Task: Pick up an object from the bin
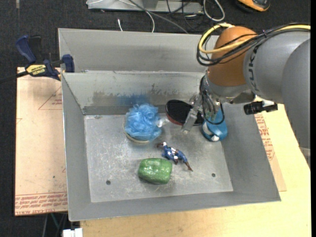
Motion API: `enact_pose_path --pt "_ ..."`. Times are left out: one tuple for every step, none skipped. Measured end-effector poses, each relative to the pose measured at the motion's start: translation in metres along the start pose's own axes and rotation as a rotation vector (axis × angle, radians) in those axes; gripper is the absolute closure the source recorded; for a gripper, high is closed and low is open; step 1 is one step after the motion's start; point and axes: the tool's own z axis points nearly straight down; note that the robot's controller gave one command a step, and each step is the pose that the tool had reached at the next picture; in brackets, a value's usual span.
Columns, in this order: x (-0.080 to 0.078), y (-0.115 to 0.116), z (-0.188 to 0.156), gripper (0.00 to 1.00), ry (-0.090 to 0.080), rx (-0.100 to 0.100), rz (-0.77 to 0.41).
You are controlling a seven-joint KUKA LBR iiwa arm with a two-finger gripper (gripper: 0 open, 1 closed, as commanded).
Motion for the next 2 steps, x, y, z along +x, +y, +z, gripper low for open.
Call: enact_pose_path --pt "0.0 0.0 -0.02 1.0 0.001 0.0 -0.001" --pt "0.0 0.0 -0.034 1.0 -0.002 -0.002 -0.002"
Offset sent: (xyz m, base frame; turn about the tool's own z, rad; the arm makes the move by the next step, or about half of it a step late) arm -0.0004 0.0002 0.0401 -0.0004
